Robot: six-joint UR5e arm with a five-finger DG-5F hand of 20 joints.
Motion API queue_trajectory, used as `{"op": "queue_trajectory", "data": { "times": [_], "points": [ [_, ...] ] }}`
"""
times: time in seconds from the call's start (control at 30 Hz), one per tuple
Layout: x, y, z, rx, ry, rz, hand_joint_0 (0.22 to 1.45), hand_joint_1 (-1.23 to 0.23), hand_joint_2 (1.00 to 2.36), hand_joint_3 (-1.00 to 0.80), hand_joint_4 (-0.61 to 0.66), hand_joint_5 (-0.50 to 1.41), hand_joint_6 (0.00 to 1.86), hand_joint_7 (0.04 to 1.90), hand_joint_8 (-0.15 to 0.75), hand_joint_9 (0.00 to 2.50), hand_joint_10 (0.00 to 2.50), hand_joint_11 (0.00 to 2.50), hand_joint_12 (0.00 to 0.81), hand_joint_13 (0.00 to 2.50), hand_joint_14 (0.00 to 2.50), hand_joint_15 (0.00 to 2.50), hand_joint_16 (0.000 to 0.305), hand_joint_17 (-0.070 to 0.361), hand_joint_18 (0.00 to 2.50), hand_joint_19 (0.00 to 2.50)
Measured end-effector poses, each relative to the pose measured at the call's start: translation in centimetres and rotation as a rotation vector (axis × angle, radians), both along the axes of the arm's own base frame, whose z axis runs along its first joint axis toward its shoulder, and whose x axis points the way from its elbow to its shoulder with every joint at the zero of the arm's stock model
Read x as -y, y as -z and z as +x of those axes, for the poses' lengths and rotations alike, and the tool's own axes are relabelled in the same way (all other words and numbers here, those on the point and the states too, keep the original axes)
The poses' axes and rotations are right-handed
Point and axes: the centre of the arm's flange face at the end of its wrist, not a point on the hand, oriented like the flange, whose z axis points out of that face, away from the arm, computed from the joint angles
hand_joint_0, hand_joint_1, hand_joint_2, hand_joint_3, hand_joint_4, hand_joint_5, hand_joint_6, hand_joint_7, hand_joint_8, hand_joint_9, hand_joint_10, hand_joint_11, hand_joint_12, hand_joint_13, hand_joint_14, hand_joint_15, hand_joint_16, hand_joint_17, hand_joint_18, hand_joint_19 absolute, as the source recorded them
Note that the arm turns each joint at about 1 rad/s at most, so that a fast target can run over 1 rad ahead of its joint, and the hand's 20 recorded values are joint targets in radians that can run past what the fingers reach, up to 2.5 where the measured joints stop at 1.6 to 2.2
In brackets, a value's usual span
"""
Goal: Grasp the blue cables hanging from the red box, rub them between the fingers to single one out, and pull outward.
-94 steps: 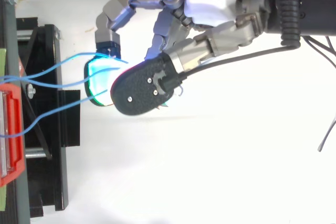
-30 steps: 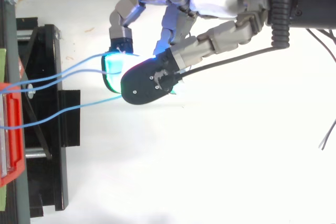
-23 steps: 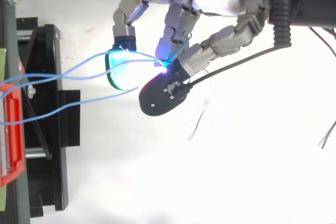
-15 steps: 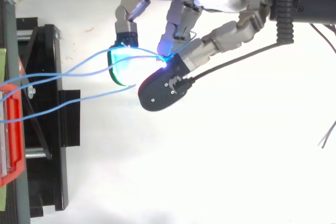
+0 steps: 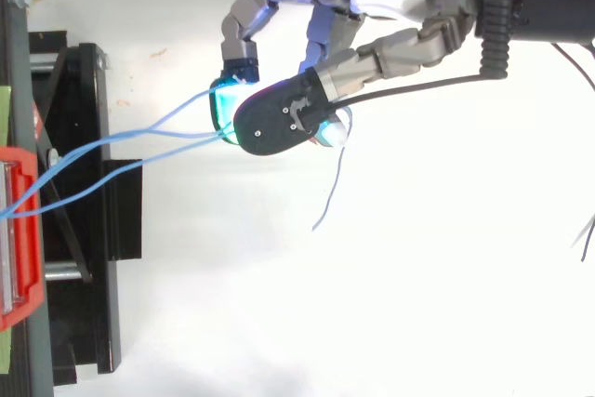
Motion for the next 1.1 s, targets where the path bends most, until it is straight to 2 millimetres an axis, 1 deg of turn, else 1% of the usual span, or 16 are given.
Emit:
{"op": "queue_trajectory", "data": {
  "times": [0.13,0.5,0.83,1.1],
  "points": [
    [0.0,0.4,-0.1,0.0,0.001,0.001,0.6,-0.59,1.0,-0.49,0.06,-0.13,0.86,0.94,0.292,1.38,0.03,1.1,0.367,1.19,0.03,0.88,0.053,0.118,0.93,0.92],
    [-0.1,0.6,-0.1,-0.003,0.001,0.002,0.6,-0.61,1.0,-0.48,0.06,-0.14,0.85,0.9,0.29,1.37,0.03,1.11,0.365,1.19,0.03,0.87,0.052,0.118,0.94,0.92],
    [-0.8,2.8,-0.6,-0.011,0.007,0.001,0.6,-0.62,1.0,-0.47,0.07,-0.13,0.8,0.86,0.285,1.36,0.03,1.1,0.367,1.19,0.03,0.87,0.052,0.118,0.94,0.92],
    [-1.1,3.1,-0.9,-0.032,0.031,0.025,0.6,-0.63,1.0,-0.47,0.06,-0.13,0.79,0.89,0.286,1.36,0.03,1.1,0.367,1.19,0.03,0.87,0.052,0.117,0.94,0.92]
  ]
}}
